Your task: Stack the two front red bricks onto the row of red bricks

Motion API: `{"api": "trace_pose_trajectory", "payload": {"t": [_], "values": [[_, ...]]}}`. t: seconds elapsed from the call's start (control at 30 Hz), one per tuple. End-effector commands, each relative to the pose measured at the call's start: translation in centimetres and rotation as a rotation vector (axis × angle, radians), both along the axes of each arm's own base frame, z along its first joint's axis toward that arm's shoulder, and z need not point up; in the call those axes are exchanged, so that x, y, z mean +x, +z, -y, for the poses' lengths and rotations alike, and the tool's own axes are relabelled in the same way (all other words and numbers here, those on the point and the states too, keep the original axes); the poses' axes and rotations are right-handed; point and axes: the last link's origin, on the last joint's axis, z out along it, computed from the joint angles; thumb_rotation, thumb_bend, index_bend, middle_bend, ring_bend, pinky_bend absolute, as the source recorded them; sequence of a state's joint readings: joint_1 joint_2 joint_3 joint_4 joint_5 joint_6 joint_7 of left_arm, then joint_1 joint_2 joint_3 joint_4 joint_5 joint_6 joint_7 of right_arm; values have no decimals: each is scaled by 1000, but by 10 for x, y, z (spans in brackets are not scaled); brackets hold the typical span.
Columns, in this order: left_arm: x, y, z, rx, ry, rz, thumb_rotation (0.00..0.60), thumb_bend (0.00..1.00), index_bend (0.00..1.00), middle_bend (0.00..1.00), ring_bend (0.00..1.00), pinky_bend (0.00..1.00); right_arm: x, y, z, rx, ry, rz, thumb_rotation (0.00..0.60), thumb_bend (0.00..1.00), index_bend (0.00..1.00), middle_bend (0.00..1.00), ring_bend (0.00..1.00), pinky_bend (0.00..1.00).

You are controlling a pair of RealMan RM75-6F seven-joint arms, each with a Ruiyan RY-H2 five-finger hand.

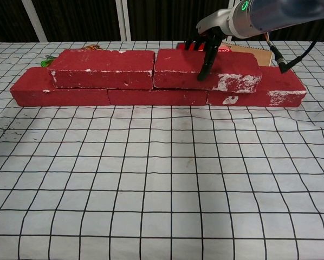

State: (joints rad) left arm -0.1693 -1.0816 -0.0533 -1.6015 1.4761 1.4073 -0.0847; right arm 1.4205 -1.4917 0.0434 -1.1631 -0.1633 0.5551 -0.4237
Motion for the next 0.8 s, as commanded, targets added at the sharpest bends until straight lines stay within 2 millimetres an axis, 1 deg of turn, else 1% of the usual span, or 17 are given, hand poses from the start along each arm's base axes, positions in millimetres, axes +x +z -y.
{"api": "trace_pose_trajectory", "payload": {"t": [0.03, 0.43, 0.5, 0.6, 0.67, 0.8], "values": [[0, 0, 0, 0, 0, 0, 600, 0, 51, 52, 0, 0, 0, -1, 0, 3, -1, 1, 600, 422, 290, 316, 287, 178], [0, 0, 0, -2, 0, 1, 600, 0, 51, 51, 0, 0, 0, -4, 1, 5, -2, -2, 600, 421, 290, 307, 266, 177], [0, 0, 0, -1, 0, 1, 600, 0, 51, 51, 0, 0, 0, -4, 1, 4, -2, -4, 600, 419, 290, 294, 256, 177], [0, 0, -1, 0, 1, -1, 600, 0, 51, 51, 0, 0, -1, -4, 1, 5, -3, -9, 600, 406, 284, 245, 208, 177], [0, 0, -1, -1, 1, -2, 600, 0, 51, 51, 0, 0, -1, -4, 1, 6, -4, -11, 600, 397, 264, 215, 178, 177], [0, 0, -1, -1, 1, 0, 600, 0, 51, 51, 0, 0, -1, -4, 1, 9, -7, -11, 600, 384, 235, 188, 148, 177]]}}
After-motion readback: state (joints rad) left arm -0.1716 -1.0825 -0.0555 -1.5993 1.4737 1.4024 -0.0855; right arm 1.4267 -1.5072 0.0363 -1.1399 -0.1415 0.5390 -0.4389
